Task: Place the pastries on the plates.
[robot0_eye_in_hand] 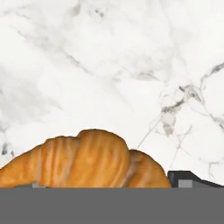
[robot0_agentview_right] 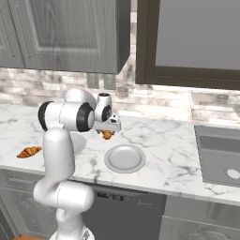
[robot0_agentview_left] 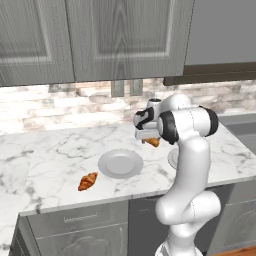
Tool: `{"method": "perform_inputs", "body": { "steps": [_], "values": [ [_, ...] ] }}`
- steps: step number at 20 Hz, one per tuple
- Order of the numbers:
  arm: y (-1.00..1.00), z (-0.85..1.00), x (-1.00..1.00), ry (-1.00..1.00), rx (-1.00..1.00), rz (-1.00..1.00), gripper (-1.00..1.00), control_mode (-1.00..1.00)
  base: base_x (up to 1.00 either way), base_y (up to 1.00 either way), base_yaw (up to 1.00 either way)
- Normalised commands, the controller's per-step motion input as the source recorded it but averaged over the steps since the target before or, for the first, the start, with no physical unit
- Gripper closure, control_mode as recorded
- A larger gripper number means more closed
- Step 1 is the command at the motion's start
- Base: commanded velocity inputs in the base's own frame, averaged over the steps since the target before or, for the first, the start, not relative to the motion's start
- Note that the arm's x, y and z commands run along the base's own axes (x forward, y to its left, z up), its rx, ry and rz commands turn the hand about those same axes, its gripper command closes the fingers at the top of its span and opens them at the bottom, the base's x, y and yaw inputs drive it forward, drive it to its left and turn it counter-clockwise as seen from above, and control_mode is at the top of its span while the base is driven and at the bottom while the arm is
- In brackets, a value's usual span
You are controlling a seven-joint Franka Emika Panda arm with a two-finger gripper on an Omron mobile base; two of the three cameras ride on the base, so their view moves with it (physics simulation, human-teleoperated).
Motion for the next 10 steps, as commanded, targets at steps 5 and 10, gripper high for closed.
{"method": "perform_inputs", "body": {
  "steps": [5, 10],
  "values": [
    [0.0, -0.28, 0.03, 0.02, -0.03, 0.0, 1.0, -1.0, 0.0, 0.0, 0.0],
    [0.0, 0.0, 0.0, 0.0, 0.0, 0.0, 1.0, -1.0, 0.0, 0.0, 0.0]
  ]
}}
